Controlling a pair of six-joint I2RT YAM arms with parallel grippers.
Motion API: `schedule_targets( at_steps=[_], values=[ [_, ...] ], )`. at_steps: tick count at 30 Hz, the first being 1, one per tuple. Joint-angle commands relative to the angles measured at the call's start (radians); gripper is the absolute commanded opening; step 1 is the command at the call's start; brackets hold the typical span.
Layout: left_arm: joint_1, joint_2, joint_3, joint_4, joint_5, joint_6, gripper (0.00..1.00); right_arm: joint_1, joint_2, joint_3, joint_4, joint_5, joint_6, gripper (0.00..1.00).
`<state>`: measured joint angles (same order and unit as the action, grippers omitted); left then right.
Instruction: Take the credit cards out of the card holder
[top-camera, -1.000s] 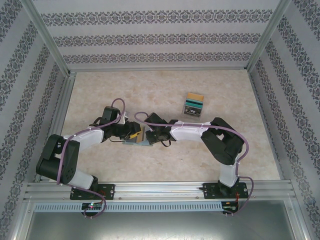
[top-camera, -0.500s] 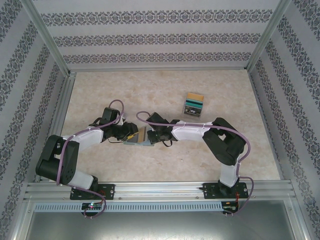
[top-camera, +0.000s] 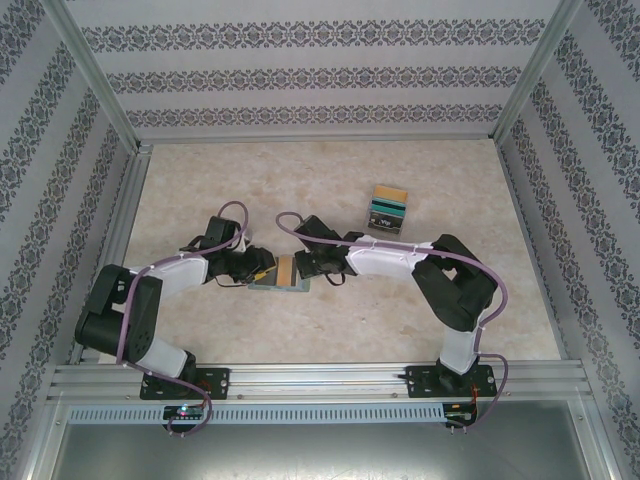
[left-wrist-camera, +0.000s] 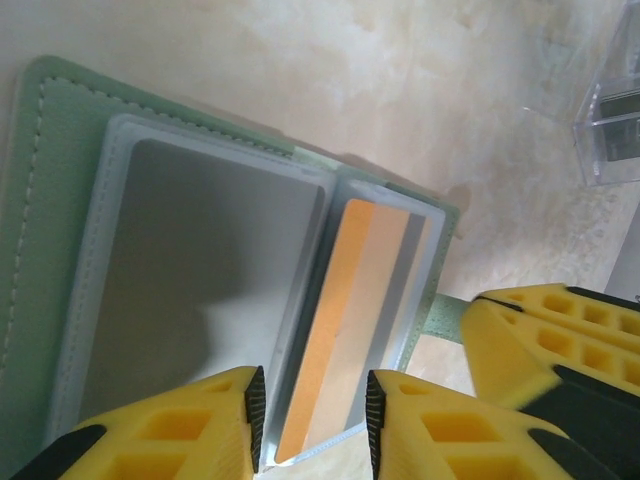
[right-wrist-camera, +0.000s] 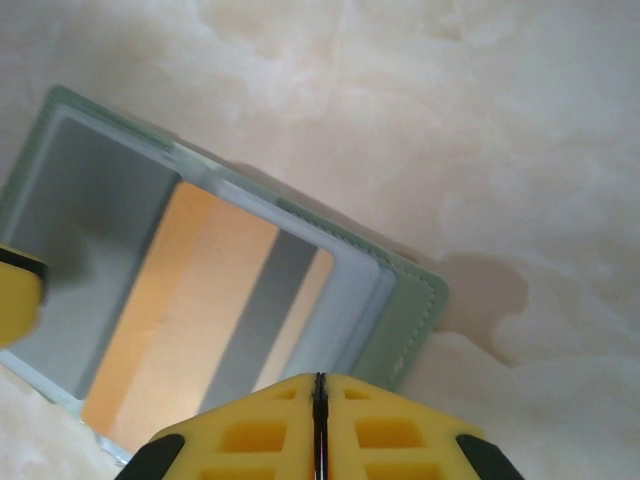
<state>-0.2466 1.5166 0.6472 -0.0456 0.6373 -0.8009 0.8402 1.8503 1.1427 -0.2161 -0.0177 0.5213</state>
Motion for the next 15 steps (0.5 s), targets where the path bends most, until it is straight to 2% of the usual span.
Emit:
schedule_targets(
  at_steps=[1,15],
  values=[
    [0.009,0.028,0.006,0.037,0.031,-0.012,0.33,0.009,0.021,0.039,-0.018,-0.033,0.006,0.11],
    [0.008,0.095,0.017,0.074,0.067,-0.014,0.27,0.013,0.108,0.06,-0.02,-0.107,0.005,0.08]
  ],
)
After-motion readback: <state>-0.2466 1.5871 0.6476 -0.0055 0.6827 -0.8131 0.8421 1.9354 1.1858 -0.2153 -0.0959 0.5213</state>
